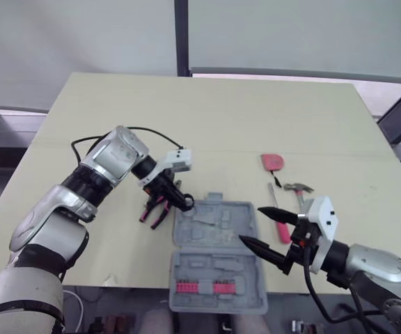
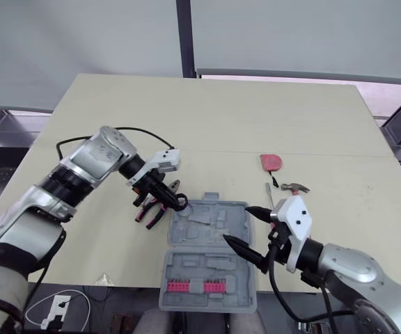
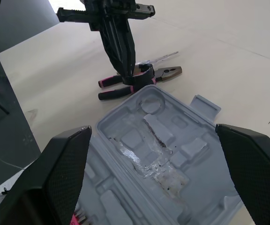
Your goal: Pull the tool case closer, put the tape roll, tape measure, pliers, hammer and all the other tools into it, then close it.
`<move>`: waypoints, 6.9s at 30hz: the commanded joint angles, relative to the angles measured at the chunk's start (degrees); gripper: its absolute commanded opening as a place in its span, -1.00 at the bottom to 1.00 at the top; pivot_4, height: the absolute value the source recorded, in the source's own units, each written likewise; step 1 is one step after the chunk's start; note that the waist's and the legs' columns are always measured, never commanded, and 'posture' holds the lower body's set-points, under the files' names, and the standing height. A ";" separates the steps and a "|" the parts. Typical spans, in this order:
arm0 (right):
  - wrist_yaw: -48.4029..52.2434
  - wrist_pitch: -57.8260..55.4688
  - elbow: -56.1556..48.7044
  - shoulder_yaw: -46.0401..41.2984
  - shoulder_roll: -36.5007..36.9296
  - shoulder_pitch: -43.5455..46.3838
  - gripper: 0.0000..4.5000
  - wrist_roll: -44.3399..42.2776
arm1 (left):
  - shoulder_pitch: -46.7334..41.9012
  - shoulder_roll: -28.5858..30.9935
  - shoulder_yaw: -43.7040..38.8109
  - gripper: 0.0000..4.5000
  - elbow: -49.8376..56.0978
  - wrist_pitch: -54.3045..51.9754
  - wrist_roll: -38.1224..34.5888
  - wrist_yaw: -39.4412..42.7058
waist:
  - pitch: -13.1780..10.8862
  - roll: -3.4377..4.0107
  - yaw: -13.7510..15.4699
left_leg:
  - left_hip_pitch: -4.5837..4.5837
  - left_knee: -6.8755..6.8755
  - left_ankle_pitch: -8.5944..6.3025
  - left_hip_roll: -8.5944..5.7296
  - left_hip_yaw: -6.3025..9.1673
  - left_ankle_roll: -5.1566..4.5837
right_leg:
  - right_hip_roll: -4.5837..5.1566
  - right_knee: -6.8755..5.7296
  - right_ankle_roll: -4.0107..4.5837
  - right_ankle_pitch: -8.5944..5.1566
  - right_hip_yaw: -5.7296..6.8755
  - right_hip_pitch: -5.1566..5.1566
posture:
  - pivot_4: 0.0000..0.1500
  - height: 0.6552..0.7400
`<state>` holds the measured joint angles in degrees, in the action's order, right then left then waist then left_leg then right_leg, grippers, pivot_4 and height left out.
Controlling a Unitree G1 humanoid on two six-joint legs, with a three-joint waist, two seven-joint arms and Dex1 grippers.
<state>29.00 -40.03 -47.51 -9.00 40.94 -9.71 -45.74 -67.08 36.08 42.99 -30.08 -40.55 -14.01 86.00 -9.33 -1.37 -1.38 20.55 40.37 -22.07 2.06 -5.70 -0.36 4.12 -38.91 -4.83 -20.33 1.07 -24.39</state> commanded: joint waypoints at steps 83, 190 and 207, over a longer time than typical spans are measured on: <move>0.46 -0.45 0.66 -0.81 0.28 1.53 1.00 0.94 | 23.53 -14.48 -36.49 -0.67 -11.55 42.83 7.28 -17.07 | 0.02 0.00 1.35 | 0.19 0.55 -0.05 -0.27 0.38 -0.15 | 0.30 -0.19 -0.04 0.02 0.37 0.02 | 1.00 1.00; -13.81 7.99 87.92 4.83 -17.42 56.35 0.65 35.88 | 35.34 2.49 -45.15 1.00 45.99 14.90 -19.44 -28.74 | -0.16 0.85 -1.51 | -0.65 -0.36 0.06 -0.22 1.07 -0.09 | 0.59 1.08 -0.02 0.01 1.73 1.59 | 1.00 1.00; -11.18 12.14 95.98 6.02 -19.61 59.35 -0.01 39.29 | 34.30 0.88 -44.85 1.00 45.59 16.14 -17.94 -29.69 | -0.25 1.00 -2.02 | -0.49 -0.31 0.08 -0.20 1.28 -0.07 | 0.59 1.10 -0.03 0.02 1.87 1.58 | 1.00 1.00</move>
<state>17.29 -28.87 47.75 -2.79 21.54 48.98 -7.17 -31.55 36.92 -1.43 14.92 -25.43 -32.07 56.33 -9.58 -0.37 -3.41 20.06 40.06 -21.99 1.86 -4.42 -0.43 4.71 -37.81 -4.85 -20.32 2.95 -22.80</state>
